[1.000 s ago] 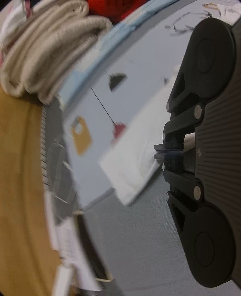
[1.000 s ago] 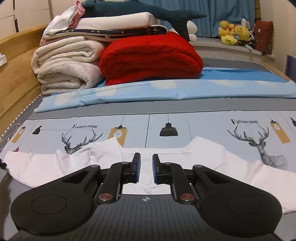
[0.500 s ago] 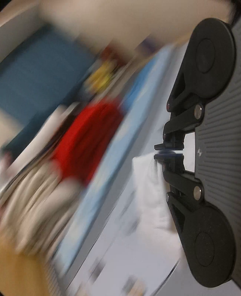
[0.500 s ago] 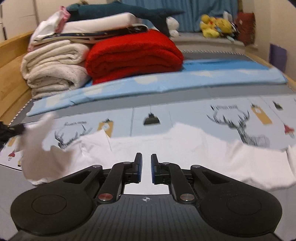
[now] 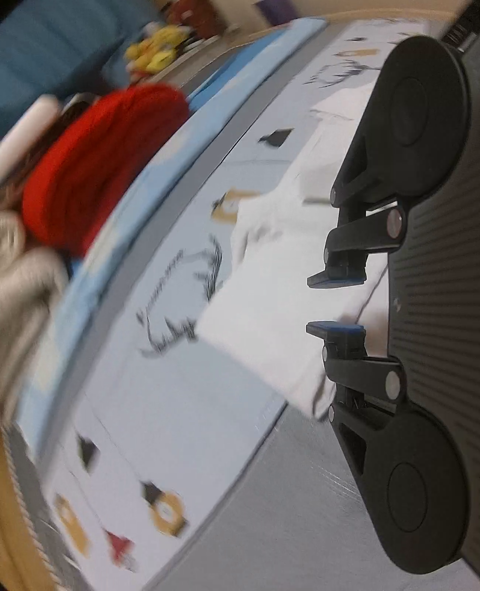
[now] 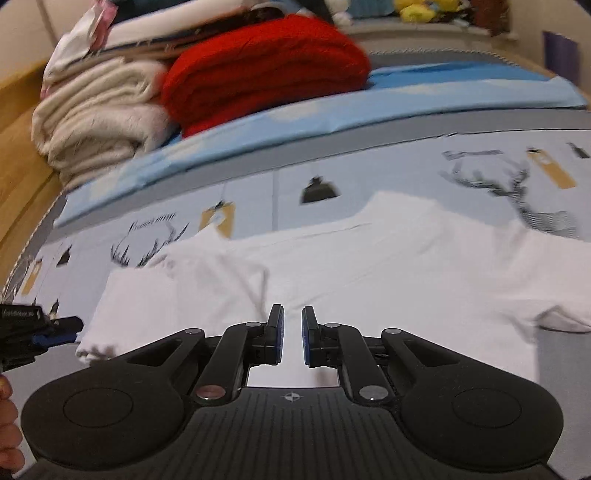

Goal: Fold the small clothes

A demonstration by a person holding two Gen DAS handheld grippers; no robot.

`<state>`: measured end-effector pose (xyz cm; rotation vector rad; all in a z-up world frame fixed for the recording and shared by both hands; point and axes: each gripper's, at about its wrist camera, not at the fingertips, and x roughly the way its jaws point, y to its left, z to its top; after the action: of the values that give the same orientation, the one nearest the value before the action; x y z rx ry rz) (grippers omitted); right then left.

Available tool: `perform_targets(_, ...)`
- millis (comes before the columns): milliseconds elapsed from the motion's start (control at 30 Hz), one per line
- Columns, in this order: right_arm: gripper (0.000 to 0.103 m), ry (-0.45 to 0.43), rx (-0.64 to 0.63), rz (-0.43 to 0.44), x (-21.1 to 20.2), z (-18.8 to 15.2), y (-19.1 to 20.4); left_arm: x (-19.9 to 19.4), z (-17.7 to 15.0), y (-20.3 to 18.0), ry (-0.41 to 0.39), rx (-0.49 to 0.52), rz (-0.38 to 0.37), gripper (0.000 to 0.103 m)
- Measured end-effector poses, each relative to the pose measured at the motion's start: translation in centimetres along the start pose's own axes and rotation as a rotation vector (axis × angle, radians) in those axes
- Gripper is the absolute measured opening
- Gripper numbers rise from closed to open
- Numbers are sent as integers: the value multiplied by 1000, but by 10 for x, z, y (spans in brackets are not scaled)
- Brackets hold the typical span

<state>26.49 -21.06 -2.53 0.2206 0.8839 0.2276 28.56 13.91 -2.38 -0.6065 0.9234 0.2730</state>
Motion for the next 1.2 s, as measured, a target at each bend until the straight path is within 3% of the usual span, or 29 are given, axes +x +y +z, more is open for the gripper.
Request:
perform_targets(133, 16, 42, -121, 38, 28, 0, 26, 2, 21, 17, -9, -34, -2, 23)
perform_targets(200, 30, 65, -175, 37, 41, -4, 35, 1, 28, 19, -19, -41, -12, 29)
perform_targets(400, 32, 97, -387, 29, 70, -20, 60, 11, 40, 29, 8, -80, -18, 29)
perform_targets(633, 37, 37, -622, 67, 79, -41, 88, 18, 43, 35, 34, -106, -29, 29)
perform_targets(700, 41, 50, -663, 64, 85, -45, 93, 19, 43, 36, 39, -108, -30, 32)
perform_targets(900, 42, 103, -671, 16, 102, -48, 94, 19, 45, 39, 41, -114, -23, 33)
perform_targets(1033, 30, 106, -575, 46, 98, -39, 85, 18, 45, 38, 34, -111, -17, 33)
perform_targets(1167, 2, 117, -534, 65, 96, -38, 77, 16, 43, 35, 33, -96, -16, 33)
perform_targets(1200, 1, 100, -523, 62, 92, -36, 75, 16, 43, 34, 31, -93, -14, 33)
